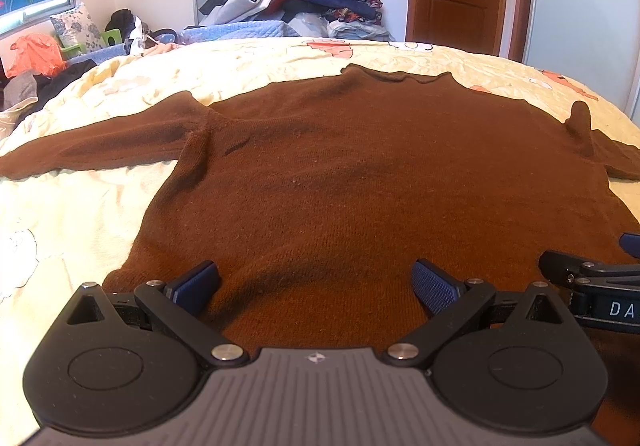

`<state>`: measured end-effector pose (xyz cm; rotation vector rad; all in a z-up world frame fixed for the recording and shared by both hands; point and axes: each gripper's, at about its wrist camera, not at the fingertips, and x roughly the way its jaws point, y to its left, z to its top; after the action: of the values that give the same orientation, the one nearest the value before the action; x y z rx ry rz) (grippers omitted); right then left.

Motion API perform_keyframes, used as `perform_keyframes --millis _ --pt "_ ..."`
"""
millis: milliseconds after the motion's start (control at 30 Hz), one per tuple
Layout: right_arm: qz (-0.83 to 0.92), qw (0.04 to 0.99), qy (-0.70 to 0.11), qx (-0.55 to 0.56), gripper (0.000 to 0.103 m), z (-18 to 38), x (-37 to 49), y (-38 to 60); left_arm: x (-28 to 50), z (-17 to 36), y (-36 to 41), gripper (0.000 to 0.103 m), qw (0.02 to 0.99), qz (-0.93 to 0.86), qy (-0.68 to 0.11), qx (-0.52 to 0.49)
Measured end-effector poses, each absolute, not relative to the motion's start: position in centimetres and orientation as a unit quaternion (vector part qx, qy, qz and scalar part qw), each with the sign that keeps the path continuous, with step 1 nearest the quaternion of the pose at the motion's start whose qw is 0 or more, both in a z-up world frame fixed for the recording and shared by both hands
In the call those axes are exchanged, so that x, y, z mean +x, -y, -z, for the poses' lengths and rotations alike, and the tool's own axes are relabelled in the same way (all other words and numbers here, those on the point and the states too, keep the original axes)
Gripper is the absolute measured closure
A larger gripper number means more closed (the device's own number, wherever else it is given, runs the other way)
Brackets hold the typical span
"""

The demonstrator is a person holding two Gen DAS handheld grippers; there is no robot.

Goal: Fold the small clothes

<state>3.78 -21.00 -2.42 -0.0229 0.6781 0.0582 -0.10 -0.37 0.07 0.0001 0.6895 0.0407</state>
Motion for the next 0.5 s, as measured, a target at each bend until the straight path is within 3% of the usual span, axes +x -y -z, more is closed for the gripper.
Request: perform_keyframes --millis 500 --pt "-0.029 0.943 -0.331 -0.011 0.0 2.41 3.76 20.92 -0.24 -0.13 0.38 0.0 0.942 -0.026 -0.335 -0.001"
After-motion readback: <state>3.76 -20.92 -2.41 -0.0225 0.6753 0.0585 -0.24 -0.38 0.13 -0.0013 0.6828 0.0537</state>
